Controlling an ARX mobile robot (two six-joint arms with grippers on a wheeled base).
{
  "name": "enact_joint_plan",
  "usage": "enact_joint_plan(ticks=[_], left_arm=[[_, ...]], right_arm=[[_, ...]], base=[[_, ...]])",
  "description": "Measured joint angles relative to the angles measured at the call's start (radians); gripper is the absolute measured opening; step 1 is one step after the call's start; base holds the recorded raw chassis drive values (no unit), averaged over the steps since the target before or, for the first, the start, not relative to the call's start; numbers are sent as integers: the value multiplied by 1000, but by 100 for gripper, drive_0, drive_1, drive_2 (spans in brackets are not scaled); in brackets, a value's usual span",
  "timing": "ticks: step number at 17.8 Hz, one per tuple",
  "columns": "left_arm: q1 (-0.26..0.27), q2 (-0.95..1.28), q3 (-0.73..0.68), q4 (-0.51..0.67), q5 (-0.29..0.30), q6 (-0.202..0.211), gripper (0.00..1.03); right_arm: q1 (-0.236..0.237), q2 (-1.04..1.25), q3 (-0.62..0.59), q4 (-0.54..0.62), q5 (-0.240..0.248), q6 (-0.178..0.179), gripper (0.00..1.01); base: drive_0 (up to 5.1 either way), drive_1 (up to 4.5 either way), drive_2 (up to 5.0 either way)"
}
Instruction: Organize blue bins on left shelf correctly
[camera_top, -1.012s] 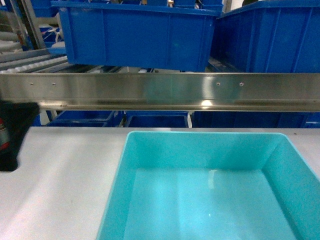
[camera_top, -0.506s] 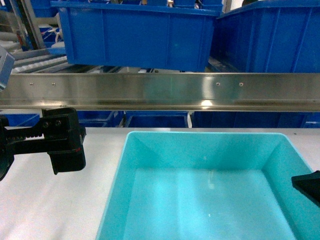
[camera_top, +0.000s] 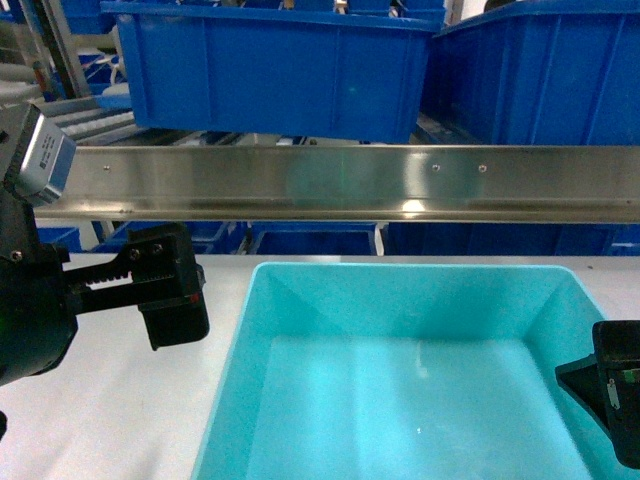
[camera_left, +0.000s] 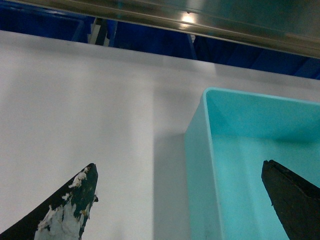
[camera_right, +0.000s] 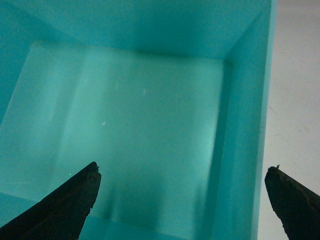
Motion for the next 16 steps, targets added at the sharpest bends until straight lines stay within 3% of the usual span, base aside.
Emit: enact_joint_plan(ticks=[2,4,9,13,16], left_arm=[[-55,72,19,-21,-15,-45,98],[-95,84,29,-19,-31,-60,98],[-126,124,63,-63,-116,-76,98],[-172,167,80,-102,-114,-103,98],[-210,179,94,-138,-163,-130,98]], right_arm=[[-52,51,5,25,18,-26,98],[-90,90,10,28,15,-48,98],[-99,138,22,29,-11,-85,98],[-132,176,8,84,-10,-95,98],[-157,189,-3,108,-17,-108,98]], base=[[0,0,0],[0,0,0],[0,0,0],[0,0,0],[0,0,0]])
